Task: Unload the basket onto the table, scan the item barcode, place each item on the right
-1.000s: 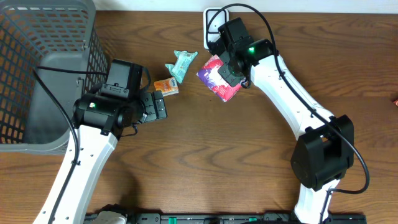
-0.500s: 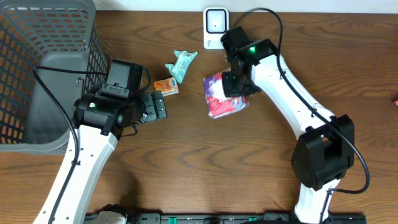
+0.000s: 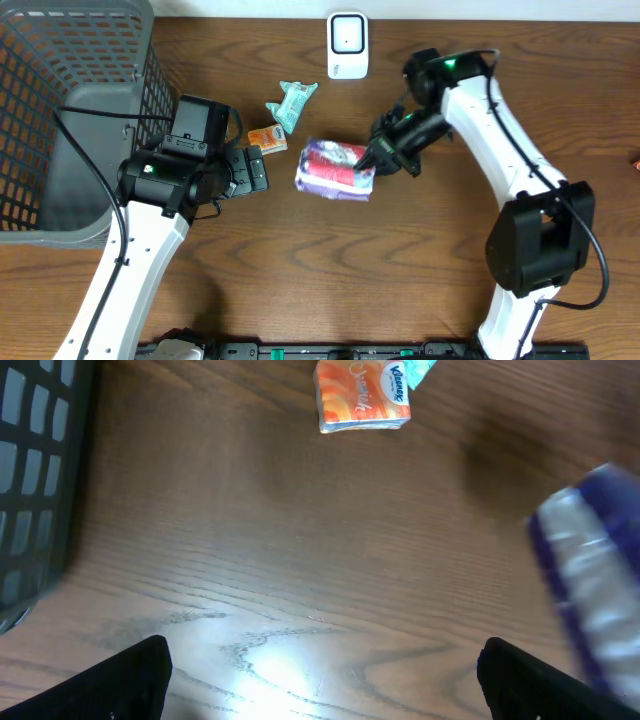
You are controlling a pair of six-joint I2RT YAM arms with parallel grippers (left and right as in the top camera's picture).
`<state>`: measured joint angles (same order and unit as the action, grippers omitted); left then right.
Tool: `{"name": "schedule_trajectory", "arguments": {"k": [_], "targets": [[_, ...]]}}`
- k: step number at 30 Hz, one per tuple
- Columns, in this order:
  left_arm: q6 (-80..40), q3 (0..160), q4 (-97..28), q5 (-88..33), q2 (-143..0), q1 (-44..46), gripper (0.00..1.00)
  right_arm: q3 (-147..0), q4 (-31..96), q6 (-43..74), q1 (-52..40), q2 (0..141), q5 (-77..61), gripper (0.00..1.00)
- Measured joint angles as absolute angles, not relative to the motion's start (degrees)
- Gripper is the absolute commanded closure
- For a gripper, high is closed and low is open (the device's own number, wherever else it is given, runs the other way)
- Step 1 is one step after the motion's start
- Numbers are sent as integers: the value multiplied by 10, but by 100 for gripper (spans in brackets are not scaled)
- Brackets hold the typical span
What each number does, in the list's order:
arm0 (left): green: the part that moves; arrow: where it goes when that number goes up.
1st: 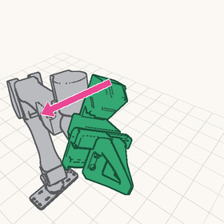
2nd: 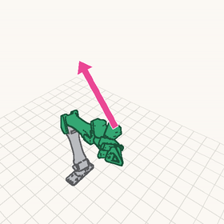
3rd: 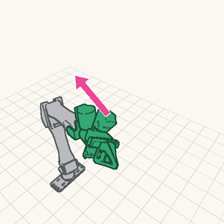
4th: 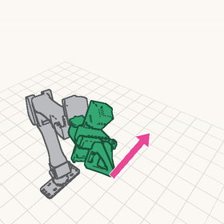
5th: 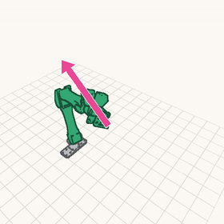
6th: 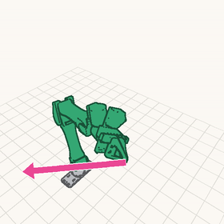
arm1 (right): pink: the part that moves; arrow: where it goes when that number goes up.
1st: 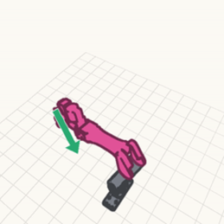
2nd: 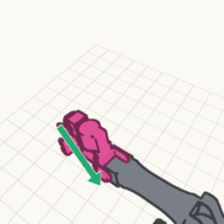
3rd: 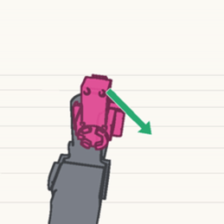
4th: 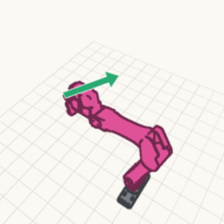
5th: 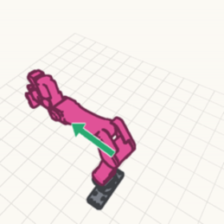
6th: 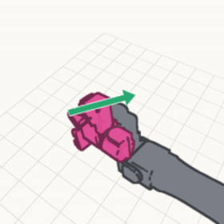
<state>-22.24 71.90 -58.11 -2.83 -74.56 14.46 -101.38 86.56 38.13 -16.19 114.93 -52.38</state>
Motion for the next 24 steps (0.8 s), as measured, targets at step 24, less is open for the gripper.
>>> {"name": "schedule_trajectory", "arguments": {"k": [24], "targets": [[-222, 719, -581, -28, -746, 145, 2, -1014, 751, 449, -106, 1149, -454, 99]]}}
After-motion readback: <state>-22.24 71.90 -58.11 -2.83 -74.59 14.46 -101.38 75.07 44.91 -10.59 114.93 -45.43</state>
